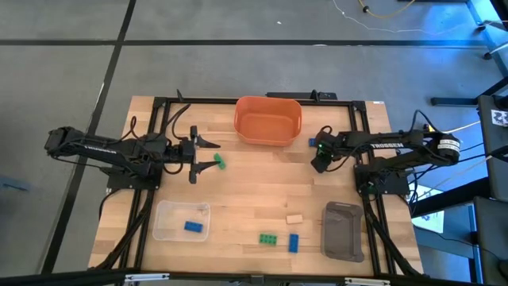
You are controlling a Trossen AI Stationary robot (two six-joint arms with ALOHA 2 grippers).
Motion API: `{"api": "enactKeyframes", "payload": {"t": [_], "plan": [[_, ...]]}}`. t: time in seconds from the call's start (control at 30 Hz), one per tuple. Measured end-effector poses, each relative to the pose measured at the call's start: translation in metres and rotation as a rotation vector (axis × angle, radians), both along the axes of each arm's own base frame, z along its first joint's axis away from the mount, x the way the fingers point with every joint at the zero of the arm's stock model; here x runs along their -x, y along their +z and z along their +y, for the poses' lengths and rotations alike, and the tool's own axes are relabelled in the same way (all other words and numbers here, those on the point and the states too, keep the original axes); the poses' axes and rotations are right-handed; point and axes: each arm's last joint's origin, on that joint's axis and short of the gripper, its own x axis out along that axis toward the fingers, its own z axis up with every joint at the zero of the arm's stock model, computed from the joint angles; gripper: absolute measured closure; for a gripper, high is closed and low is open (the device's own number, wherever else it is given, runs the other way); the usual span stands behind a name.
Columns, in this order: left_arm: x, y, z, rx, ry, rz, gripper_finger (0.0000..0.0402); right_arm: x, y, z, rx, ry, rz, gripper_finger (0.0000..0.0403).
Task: Sort & place blocks by color
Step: Put the top right 8 stud green game piece into the orange bin
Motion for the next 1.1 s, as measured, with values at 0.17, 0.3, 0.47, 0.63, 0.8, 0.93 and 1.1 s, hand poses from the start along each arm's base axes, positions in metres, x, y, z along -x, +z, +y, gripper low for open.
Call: {"api": "enactKeyframes", "payload": {"t": [0.17,0.3,0.47,0.63,0.8,0.93,1.1], "plan": [[0.000,0.000,0.000,0.000,0.000,0.000,0.0162,0.001,0.010,0.011,0.008,0.068,-0.046,0.0263],[0.000,0.000,0.000,0.000,-0.001,0.000,0.0162,-0.006,0.029,0.028,0.027,0.156,-0.203,0.0263],[0.000,0.000,0.000,0.007,-0.001,0.000,0.0162,-0.023,0.053,0.054,0.068,0.322,-0.503,0.0263],[0.000,0.000,0.000,0.027,0.000,-0.003,0.0162,-0.044,0.072,0.075,0.146,0.504,-0.796,0.0263],[0.000,0.000,0.000,0.029,-0.001,-0.003,0.0162,-0.048,0.072,0.080,0.158,0.543,-0.825,0.0263],[0.000,0.000,0.000,0.027,-0.001,-0.002,0.0162,-0.048,0.072,0.080,0.160,0.544,-0.820,0.0263],[0.000,0.000,0.000,0.026,-0.001,-0.002,0.0162,-0.054,0.077,0.069,0.252,0.492,-0.845,0.0263]]}}
